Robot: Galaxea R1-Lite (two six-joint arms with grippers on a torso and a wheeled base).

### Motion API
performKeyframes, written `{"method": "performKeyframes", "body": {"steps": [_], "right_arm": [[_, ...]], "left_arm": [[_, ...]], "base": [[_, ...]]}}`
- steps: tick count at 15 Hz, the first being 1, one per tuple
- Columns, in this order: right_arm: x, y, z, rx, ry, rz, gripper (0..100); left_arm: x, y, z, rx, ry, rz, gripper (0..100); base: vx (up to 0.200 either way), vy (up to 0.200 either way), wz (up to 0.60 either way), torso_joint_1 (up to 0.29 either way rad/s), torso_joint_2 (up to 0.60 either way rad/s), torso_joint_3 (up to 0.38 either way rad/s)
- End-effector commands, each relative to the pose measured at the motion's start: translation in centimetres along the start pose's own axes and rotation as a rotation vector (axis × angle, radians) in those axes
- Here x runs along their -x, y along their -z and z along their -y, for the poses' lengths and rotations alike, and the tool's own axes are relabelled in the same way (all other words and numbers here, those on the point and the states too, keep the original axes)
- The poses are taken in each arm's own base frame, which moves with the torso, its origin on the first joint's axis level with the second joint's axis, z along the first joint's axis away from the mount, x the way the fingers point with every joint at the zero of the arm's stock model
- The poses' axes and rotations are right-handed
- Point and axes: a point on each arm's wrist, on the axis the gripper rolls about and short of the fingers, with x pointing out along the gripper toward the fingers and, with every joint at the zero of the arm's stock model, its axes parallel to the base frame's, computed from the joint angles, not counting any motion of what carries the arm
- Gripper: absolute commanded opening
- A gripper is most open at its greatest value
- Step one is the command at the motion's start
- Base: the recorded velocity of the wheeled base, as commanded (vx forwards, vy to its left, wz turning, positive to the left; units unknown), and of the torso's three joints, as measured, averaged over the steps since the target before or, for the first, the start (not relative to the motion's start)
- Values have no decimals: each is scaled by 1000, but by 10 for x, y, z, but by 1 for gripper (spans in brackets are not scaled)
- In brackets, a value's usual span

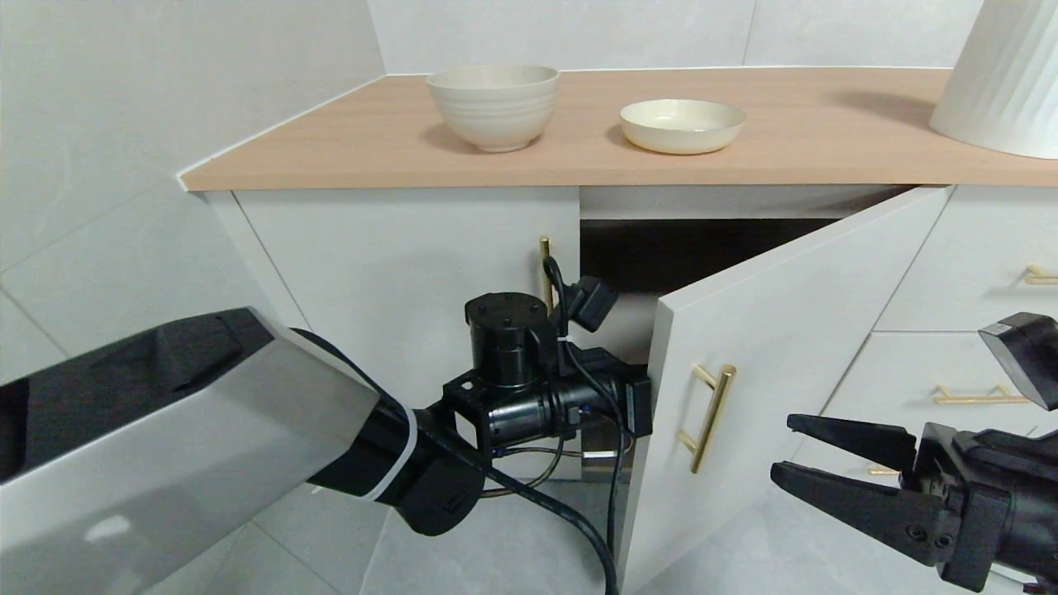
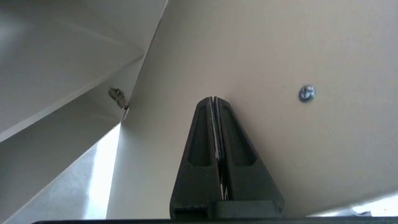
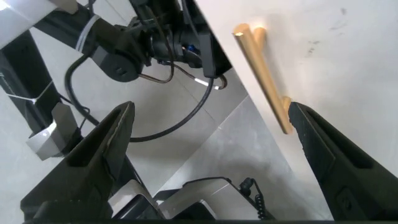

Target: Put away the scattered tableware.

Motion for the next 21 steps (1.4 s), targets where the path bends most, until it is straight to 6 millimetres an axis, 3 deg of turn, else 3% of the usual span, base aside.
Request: {"method": "performKeyframes", "body": {"steps": [1,4,9,16,21], "right_arm": [[4,-2,-3,9,-8,18,100],[6,1,-3,5,-4,11,100],[10,-1,-5,13,-10,28,100],[25,-10,-21,39,-66,69,100],[23,-8,-19,34,-66,55,100]], "left_arm": [[1,-2,3,-1,5,4,0],[0,-3,7,-2,13,4,0],[-10,2,-6,21,-9,-30,0],[-5,0,4,20,-23,-27,0],[-23,1,-8,26,-28,-37,0]], "base": [[-200,0,0,2,2,2],[-67,0,0,4,1,-1],[0,0,0,0,0,0],[0,0,0,0,0,0],[-120,0,0,6,3,0]]}}
